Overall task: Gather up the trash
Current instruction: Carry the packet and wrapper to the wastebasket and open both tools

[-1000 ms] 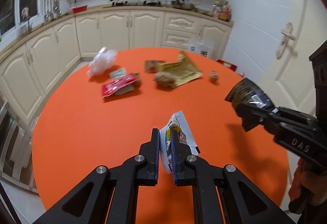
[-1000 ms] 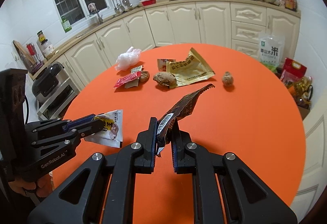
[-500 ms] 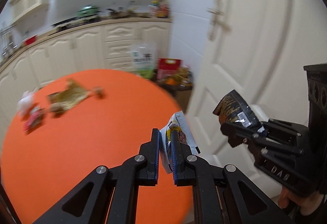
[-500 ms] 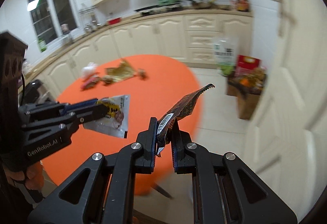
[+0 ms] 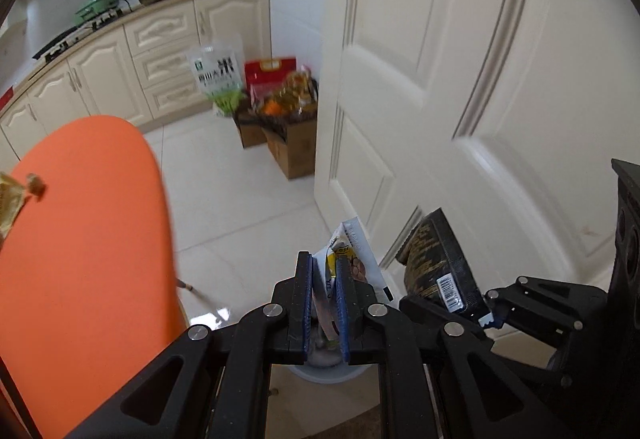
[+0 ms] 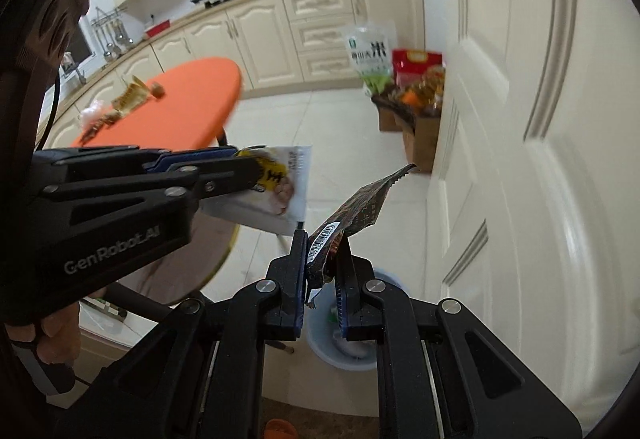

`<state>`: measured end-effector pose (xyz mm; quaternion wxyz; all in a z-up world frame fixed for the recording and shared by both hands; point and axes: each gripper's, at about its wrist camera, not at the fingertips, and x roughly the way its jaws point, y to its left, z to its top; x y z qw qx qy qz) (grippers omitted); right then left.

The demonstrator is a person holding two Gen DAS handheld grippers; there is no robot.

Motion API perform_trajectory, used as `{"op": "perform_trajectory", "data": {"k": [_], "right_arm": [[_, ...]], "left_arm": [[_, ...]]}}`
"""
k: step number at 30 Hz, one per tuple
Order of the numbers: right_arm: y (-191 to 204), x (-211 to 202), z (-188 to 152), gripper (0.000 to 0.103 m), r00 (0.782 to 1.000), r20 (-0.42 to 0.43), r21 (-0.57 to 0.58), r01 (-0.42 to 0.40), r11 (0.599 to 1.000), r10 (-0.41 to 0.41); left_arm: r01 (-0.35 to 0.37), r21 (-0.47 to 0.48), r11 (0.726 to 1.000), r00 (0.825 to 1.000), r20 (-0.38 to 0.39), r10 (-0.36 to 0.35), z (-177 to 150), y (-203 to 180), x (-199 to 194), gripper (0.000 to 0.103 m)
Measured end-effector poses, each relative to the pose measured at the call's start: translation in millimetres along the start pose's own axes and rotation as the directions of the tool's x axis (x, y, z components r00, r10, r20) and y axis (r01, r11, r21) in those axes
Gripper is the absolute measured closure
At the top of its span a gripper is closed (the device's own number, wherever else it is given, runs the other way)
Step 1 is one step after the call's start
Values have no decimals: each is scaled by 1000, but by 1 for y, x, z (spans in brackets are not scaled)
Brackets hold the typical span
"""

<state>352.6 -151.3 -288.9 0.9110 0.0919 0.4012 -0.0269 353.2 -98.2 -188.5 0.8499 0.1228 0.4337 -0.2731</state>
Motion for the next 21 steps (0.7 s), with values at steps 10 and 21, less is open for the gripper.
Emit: {"op": "perform_trajectory", "data": {"k": [10, 21], "right_arm": [[-35, 68, -26, 86, 995, -99, 72, 2, 997, 6], [-27, 48, -26, 48, 998, -59, 95, 35, 995, -30]], "left_arm": [[-65, -26, 998, 998, -7, 65, 37, -9, 48, 64], [-96, -69, 993, 991, 82, 102, -2, 1, -31, 55]]}}
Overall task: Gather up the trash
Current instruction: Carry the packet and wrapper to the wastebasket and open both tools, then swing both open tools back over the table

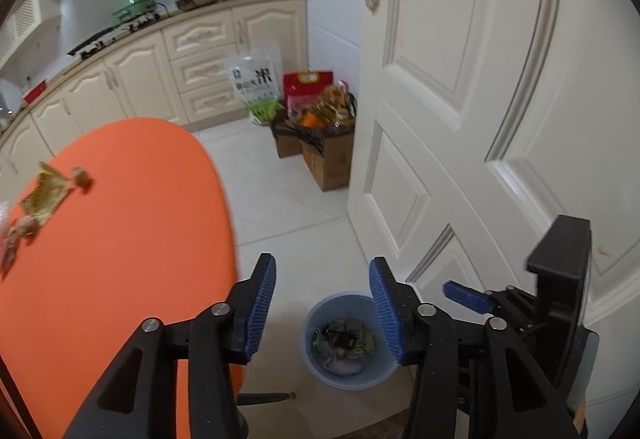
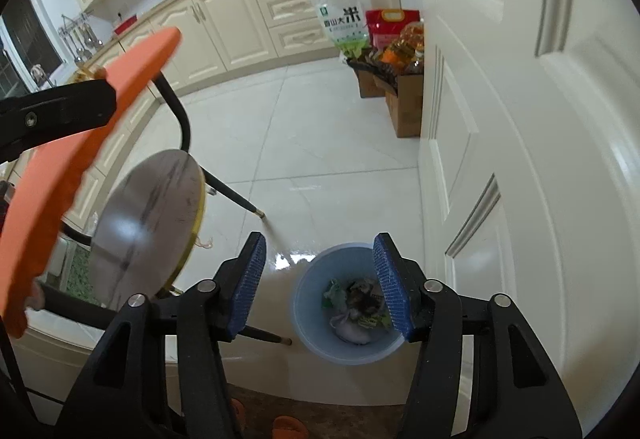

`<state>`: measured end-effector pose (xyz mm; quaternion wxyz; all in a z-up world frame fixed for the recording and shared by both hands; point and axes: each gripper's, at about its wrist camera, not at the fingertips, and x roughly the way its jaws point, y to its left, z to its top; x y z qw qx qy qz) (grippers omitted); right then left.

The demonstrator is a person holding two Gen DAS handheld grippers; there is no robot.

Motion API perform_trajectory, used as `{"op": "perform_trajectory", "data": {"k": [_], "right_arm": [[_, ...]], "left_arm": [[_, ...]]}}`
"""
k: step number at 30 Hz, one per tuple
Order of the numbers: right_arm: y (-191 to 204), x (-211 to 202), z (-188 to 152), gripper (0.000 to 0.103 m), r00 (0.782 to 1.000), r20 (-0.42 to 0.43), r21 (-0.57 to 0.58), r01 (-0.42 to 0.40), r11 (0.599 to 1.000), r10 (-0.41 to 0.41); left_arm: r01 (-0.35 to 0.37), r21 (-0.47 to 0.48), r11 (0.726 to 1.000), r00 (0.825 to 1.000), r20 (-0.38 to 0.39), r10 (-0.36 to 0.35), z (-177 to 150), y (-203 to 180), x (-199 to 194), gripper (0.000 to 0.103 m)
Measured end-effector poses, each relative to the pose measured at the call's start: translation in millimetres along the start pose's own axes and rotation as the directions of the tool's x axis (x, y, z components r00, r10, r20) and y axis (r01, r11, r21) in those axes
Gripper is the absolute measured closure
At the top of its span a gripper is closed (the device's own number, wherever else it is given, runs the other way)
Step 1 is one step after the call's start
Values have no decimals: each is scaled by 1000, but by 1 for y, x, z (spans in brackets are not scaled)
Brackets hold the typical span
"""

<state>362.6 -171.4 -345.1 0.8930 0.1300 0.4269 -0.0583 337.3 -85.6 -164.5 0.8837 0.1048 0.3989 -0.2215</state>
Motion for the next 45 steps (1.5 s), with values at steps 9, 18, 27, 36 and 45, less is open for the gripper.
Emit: {"op": "perform_trajectory", "data": {"k": [9, 18, 27, 36, 45], "right_arm": [[49, -94, -2, 33, 996, 90, -69, -10, 998, 16], [106, -174, 5, 25, 977, 212, -109, -5, 994, 28], [200, -136, 38, 25, 982, 178, -173, -36, 984, 67], [289, -35, 109, 25, 991, 95, -244, -68, 967, 93], [329, 60, 172, 25, 993, 17, -294, -104, 950, 114]], "left_arm": [[-62, -32, 998, 993, 100, 65, -38, 22, -110, 41], [-117, -59, 991, 977, 174, 125, -80, 72, -201, 33], [-210, -197, 958, 961, 137, 239, -106, 216, -212, 28], [-318, -237, 918, 946, -9, 325, -103, 373, -141, 28], [-288, -165, 943, 958, -61, 281, -89, 421, -86, 28]]}}
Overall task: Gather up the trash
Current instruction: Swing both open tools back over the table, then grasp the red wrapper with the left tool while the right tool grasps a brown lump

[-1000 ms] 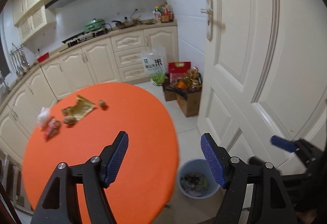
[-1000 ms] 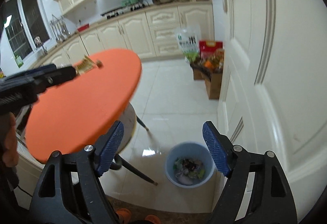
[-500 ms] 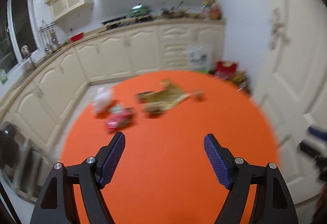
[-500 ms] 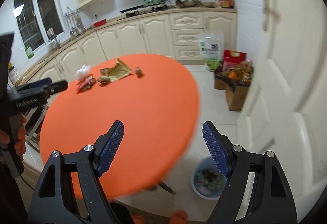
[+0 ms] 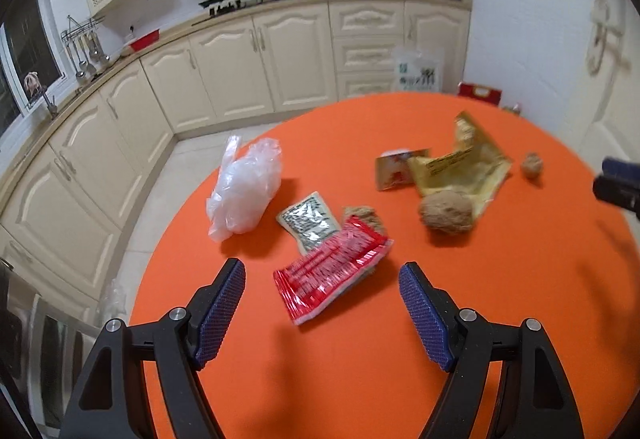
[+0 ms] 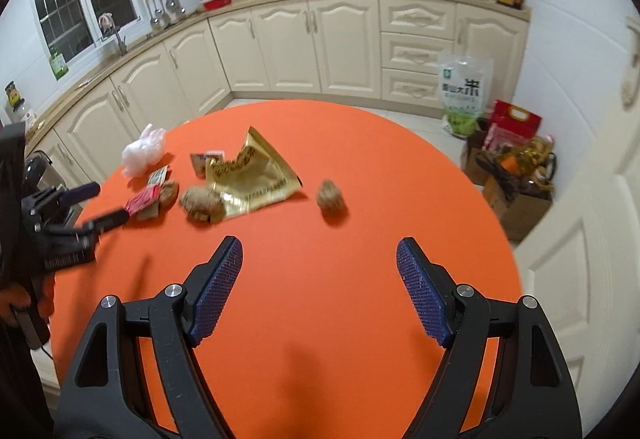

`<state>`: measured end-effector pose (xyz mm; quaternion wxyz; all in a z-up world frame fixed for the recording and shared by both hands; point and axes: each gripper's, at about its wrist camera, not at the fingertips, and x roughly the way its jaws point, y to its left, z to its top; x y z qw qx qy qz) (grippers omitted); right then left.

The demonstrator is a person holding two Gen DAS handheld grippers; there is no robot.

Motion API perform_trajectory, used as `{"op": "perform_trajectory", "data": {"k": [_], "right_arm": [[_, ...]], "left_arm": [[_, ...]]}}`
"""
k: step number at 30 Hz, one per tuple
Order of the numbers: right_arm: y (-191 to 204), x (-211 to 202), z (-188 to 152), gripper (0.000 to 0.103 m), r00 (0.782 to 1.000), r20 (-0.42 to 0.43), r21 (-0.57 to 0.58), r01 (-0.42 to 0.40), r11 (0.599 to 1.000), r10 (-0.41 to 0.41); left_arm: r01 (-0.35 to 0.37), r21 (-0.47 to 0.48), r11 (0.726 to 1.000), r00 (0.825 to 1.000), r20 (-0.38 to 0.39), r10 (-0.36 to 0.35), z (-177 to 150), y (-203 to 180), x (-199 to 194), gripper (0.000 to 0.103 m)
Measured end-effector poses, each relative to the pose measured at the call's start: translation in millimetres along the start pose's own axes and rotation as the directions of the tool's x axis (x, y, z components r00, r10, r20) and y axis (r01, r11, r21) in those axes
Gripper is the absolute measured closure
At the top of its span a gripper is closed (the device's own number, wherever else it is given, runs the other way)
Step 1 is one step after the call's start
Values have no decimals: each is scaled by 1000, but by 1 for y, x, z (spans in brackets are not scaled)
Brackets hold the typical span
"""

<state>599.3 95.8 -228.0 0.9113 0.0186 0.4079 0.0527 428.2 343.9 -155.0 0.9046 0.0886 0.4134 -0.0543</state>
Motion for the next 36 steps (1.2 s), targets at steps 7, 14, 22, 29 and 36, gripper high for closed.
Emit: {"op": "perform_trajectory", "data": {"k": [7, 14, 22, 29, 36], "right_arm": [[25, 52, 21, 25, 997, -49, -58, -55, 997, 53], [84, 84, 21, 26, 991, -90, -188, -112, 976, 96], [115, 112, 19, 26, 986, -137, -216, -125, 968, 97], [130, 112, 19, 60, 993, -115, -303, -39, 952, 4], [124, 93, 9, 61, 993, -101, -292, -87, 952, 60]], "left_arm": [[-31, 28, 999, 999, -8, 31, 29, 0, 33, 26], [27, -20, 999, 999, -28, -27, 34, 10, 50, 73], [52, -113, 992, 999, 6, -52, 27, 31, 29, 93], [87, -180, 980, 996, -10, -90, 10, 45, 17, 93], [151, -234, 961, 988, 4, -154, -8, 33, -11, 93]]}}
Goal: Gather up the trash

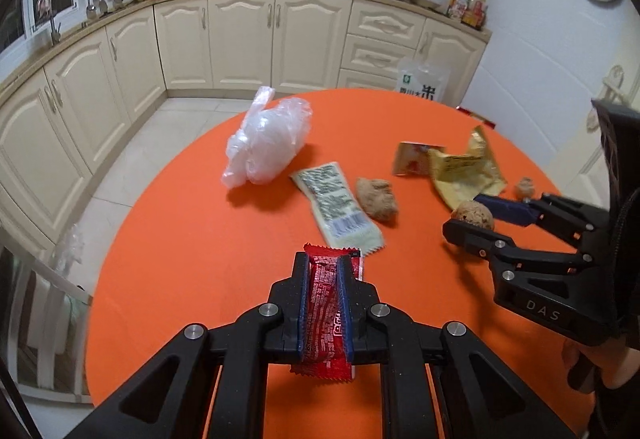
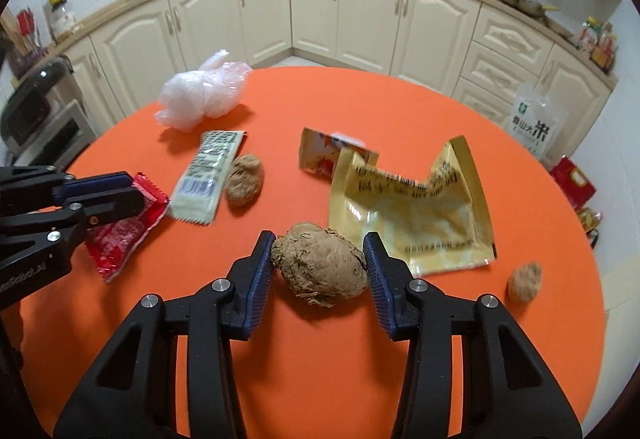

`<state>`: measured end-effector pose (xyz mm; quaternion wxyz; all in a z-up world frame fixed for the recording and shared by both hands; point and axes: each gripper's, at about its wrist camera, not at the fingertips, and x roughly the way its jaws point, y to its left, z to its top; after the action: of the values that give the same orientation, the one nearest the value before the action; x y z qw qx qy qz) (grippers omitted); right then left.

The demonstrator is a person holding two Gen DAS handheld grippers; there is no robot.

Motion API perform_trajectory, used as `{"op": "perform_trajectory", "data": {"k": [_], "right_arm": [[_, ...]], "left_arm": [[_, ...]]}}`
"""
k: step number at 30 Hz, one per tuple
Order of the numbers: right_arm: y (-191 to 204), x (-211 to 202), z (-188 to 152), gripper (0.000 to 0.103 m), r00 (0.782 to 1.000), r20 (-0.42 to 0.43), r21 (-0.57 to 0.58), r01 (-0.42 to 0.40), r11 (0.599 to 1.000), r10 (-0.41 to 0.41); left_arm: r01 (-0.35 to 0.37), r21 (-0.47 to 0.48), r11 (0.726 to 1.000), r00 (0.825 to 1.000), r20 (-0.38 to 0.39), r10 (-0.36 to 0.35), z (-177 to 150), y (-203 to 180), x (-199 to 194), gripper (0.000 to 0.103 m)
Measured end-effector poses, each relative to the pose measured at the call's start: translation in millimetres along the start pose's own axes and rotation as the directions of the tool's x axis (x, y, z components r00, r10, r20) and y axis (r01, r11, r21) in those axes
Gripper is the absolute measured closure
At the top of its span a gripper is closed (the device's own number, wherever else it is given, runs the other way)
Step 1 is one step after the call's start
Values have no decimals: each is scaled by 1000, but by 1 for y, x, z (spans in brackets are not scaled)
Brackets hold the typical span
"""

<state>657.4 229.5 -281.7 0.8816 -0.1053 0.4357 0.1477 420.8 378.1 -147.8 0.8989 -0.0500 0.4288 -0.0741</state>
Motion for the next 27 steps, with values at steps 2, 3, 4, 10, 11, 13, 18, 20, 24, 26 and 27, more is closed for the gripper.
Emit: {"op": "perform_trajectory", "data": {"k": [2, 3, 4, 10, 11, 13, 18, 20, 24, 26, 27], "right_arm": [[-7, -10, -6, 61, 1000, 15, 27, -27, 999, 27], [-11, -17, -10, 61, 999, 22, 44, -44, 998, 43], [-15, -23, -14, 61, 998, 31, 53, -50, 997, 49], [-39, -71, -44, 61, 995, 84, 112, -65, 992, 56], [-44, -82, -53, 61, 994, 96, 121, -64, 991, 52], [-52, -95, -62, 61, 993, 104, 137, -64, 989, 50], [-70, -123, -95, 61, 994, 97, 173, -56, 983, 40], [-71, -129, -106, 61, 995, 91, 174, -51, 983, 35], [-65, -131, -115, 61, 995, 85, 158, -60, 986, 46], [-60, -127, -110, 61, 994, 90, 151, -75, 986, 61], [-58, -124, -107, 61, 993, 93, 150, -83, 985, 70]], "left_arm": [[11, -1, 1000, 1000, 10, -11, -6, -12, -11, 93], [13, 6, 1000, 1000, 15, -13, -8, -19, -17, 94], [13, 12, 1000, 1000, 25, -13, -11, -26, -21, 94], [39, 67, 997, 998, 56, -42, -28, -81, -46, 99], [40, 79, 996, 997, 65, -45, -31, -91, -50, 99], [64, 98, 993, 995, 73, -71, -37, -111, -58, 99], [5, 138, 990, 997, 79, -16, -48, -137, -60, 91], [-58, 150, 987, 996, 82, 46, -51, -129, -54, 58], [-156, 130, 979, 985, 91, 145, -54, -108, -41, 42], [-123, 118, 985, 991, 73, 115, -54, -103, -34, 42], [-109, 122, 987, 993, 68, 101, -54, -102, -30, 42]]}}
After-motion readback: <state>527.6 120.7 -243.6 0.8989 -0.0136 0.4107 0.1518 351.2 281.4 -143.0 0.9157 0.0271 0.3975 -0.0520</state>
